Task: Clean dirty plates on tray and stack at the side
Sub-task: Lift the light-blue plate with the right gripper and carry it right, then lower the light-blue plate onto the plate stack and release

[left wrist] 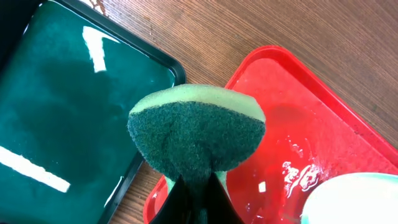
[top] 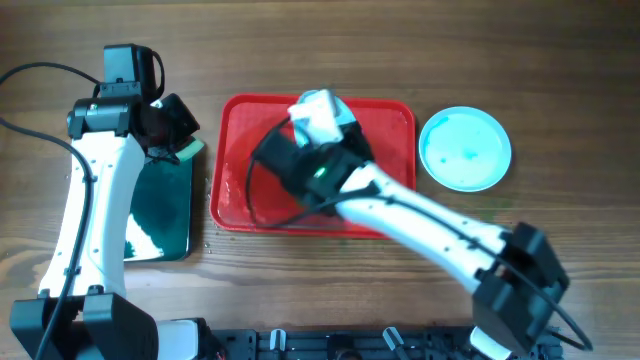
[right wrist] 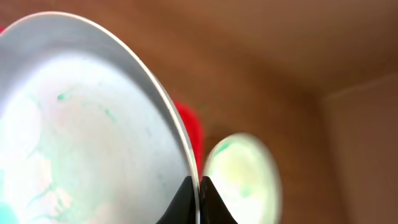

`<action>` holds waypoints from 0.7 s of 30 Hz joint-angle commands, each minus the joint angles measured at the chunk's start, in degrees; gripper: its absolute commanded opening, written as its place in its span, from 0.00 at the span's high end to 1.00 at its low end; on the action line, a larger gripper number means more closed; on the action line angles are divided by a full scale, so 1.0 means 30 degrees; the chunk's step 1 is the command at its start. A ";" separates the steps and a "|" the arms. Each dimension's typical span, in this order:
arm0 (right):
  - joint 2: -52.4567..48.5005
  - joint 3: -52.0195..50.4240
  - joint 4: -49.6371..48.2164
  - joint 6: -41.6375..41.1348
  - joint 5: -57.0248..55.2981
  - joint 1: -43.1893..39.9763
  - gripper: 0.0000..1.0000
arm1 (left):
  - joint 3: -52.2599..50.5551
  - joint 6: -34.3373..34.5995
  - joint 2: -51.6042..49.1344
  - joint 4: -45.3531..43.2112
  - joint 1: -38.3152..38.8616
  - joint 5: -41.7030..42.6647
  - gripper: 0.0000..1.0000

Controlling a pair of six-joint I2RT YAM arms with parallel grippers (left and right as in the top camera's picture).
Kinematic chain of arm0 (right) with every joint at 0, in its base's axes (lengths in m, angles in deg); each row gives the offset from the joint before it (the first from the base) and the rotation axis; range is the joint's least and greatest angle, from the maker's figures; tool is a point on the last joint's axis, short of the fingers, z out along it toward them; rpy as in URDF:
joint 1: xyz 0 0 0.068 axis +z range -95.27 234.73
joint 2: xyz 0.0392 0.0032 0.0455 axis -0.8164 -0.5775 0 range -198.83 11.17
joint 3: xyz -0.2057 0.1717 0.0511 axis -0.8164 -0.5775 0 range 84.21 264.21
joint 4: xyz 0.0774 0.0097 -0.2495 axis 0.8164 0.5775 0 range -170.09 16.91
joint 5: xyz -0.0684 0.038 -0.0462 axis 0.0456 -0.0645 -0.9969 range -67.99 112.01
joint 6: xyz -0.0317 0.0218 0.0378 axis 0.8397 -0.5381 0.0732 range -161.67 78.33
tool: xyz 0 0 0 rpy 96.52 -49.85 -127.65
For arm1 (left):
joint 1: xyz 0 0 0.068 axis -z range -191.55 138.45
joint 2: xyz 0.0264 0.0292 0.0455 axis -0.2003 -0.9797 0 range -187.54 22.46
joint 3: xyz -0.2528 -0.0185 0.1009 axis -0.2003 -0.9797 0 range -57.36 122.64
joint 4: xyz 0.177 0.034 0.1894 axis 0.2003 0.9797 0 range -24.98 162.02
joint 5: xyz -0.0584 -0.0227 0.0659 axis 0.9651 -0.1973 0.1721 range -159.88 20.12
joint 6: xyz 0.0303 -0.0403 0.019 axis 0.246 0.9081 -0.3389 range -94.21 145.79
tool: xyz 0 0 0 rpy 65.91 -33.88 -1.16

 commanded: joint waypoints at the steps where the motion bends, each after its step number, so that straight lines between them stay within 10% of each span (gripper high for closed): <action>1: 0.2703 0.0182 0.0022 -0.0423 0.8677 -0.4160 0.96 | -0.0138 0.0357 -0.0073 -0.0066 -0.0109 -0.0590 0.96; 11: 0.2878 -0.1064 0.0175 -0.0721 1.6888 -1.8418 0.96 | -0.0138 0.0350 -0.0073 -0.0080 -0.0109 -0.0933 0.96; 21: 0.2200 -0.6659 -0.2885 -0.0852 1.7333 -2.1536 0.96 | -0.0138 0.0342 -0.0073 0.0007 -0.0109 -0.0933 0.96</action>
